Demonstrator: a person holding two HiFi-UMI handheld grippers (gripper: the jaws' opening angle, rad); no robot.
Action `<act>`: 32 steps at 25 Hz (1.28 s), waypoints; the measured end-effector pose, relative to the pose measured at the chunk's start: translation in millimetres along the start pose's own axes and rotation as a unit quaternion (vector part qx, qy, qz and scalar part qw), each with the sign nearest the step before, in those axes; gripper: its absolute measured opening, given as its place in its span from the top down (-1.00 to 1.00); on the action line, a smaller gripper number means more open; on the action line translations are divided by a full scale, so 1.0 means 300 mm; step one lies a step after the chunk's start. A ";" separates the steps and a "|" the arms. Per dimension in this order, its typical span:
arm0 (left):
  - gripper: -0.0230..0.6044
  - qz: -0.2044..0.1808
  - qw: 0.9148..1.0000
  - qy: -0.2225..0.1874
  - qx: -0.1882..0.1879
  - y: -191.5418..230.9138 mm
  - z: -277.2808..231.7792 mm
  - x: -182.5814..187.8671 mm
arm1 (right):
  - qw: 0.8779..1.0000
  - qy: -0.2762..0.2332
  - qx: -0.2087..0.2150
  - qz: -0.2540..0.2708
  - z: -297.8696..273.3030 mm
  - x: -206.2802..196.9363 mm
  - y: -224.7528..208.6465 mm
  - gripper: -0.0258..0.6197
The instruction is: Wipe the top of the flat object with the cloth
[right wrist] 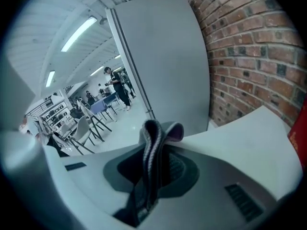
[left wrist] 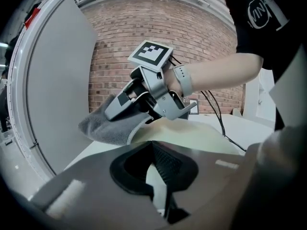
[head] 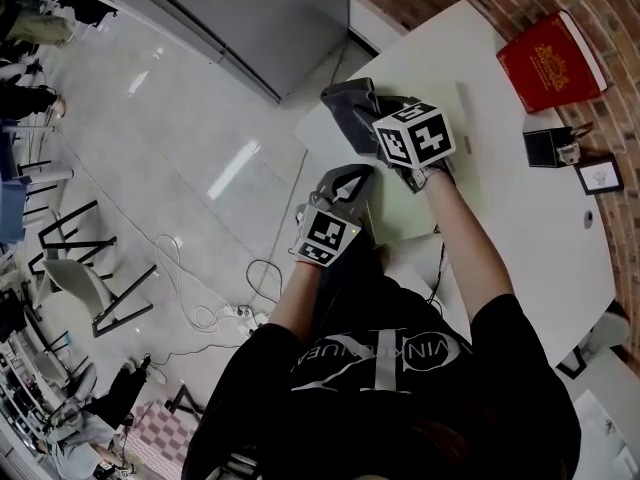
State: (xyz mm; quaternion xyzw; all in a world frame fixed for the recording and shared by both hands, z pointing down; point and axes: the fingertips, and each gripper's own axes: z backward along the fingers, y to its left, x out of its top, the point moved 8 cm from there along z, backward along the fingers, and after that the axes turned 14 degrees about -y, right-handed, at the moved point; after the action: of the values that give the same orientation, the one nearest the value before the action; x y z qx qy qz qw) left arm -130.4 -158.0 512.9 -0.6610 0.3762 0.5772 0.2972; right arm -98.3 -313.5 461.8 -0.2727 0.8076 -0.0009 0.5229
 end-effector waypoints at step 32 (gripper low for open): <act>0.89 0.032 0.999 -0.005 0.009 0.007 -0.002 0.014 | 0.977 0.013 -0.215 0.004 0.357 -0.089 -0.437 0.74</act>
State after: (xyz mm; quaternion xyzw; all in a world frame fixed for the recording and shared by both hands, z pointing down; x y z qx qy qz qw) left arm -131.5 -160.2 508.8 -0.6429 0.4005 0.5867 0.2865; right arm 58.1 -383.1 473.3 -0.3753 0.7967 0.1709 0.4418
